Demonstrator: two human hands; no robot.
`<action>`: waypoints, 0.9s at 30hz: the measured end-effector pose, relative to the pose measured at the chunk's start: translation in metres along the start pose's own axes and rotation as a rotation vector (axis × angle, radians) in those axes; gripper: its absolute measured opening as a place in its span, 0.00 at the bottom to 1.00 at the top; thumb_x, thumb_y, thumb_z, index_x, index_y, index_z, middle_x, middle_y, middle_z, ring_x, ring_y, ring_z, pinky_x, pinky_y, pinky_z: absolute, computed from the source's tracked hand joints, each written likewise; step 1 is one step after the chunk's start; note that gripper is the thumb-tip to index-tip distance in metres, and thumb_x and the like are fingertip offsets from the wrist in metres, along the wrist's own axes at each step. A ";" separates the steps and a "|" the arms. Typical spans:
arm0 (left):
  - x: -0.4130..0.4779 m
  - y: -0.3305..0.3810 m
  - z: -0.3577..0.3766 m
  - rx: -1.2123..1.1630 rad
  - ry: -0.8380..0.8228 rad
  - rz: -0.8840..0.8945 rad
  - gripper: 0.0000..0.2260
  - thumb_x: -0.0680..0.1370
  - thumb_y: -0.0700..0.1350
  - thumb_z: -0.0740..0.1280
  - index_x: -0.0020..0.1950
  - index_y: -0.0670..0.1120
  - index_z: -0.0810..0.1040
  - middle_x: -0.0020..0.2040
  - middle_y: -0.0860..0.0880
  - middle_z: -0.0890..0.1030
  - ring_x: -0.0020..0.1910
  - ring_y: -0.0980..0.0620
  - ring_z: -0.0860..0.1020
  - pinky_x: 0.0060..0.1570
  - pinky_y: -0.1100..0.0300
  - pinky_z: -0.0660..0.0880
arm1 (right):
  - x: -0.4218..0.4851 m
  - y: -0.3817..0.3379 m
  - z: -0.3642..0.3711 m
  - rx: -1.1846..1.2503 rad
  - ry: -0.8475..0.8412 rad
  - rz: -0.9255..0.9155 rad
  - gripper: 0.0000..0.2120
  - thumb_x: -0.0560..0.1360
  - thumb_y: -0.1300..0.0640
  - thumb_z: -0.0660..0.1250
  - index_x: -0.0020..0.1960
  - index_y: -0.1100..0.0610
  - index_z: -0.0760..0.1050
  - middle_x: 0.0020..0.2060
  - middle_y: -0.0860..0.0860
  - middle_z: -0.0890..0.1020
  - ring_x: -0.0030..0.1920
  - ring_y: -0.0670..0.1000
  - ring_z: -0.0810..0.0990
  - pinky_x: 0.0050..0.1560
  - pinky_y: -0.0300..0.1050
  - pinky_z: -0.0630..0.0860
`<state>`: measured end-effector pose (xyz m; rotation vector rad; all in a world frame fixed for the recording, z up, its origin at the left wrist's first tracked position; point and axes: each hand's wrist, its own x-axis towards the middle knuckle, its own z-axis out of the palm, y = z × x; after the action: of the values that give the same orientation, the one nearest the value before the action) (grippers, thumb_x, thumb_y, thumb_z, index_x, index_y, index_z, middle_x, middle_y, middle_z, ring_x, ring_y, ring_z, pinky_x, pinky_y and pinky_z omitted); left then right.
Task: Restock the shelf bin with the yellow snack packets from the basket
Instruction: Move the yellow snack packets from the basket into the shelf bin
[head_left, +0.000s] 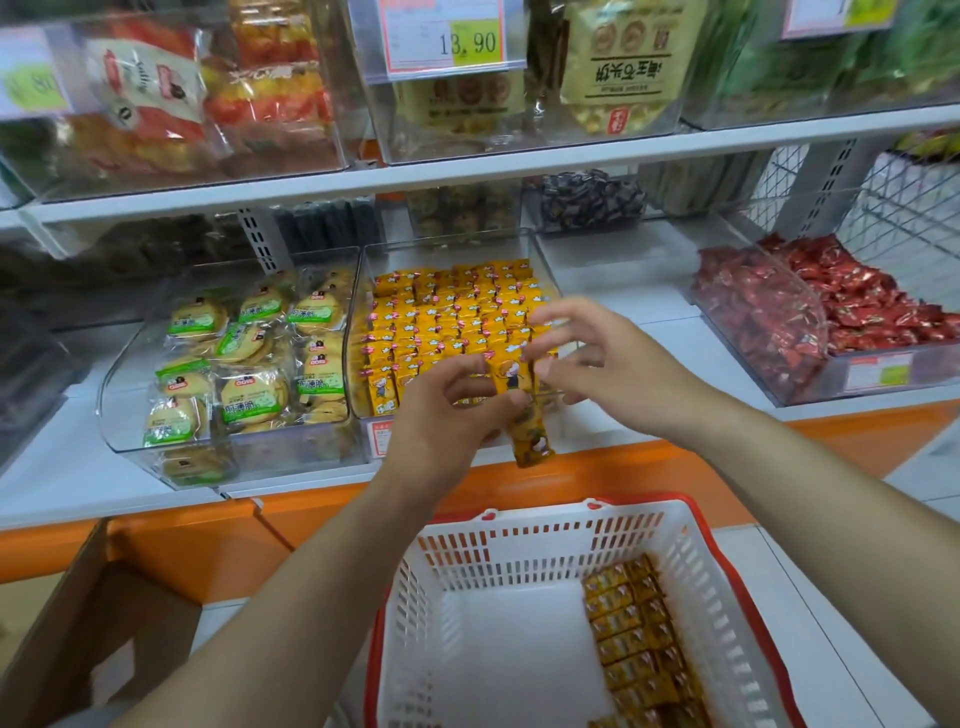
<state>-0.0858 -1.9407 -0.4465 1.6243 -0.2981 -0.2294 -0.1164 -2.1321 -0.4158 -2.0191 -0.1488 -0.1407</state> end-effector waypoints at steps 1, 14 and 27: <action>0.001 0.001 0.001 0.024 0.001 0.024 0.14 0.72 0.44 0.78 0.51 0.58 0.78 0.41 0.59 0.85 0.47 0.50 0.86 0.41 0.58 0.82 | 0.003 -0.002 -0.002 0.033 -0.021 -0.009 0.18 0.77 0.55 0.71 0.63 0.40 0.74 0.52 0.46 0.82 0.46 0.55 0.83 0.46 0.52 0.81; 0.075 0.023 -0.008 0.600 0.113 0.209 0.07 0.80 0.46 0.70 0.57 0.55 0.80 0.49 0.57 0.82 0.42 0.63 0.78 0.35 0.70 0.74 | 0.049 0.010 -0.039 -0.165 0.190 -0.046 0.13 0.73 0.63 0.74 0.53 0.48 0.79 0.51 0.51 0.82 0.44 0.54 0.85 0.54 0.53 0.81; 0.135 -0.040 -0.023 1.133 -0.112 0.318 0.29 0.72 0.61 0.75 0.71 0.55 0.75 0.69 0.53 0.75 0.66 0.51 0.73 0.64 0.53 0.73 | 0.088 0.032 -0.016 -0.611 0.038 -0.025 0.14 0.75 0.54 0.73 0.59 0.45 0.79 0.57 0.49 0.83 0.56 0.51 0.79 0.57 0.50 0.76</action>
<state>0.0514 -1.9609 -0.4806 2.6342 -0.8694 0.1384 -0.0252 -2.1569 -0.4225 -2.6213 -0.1142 -0.2649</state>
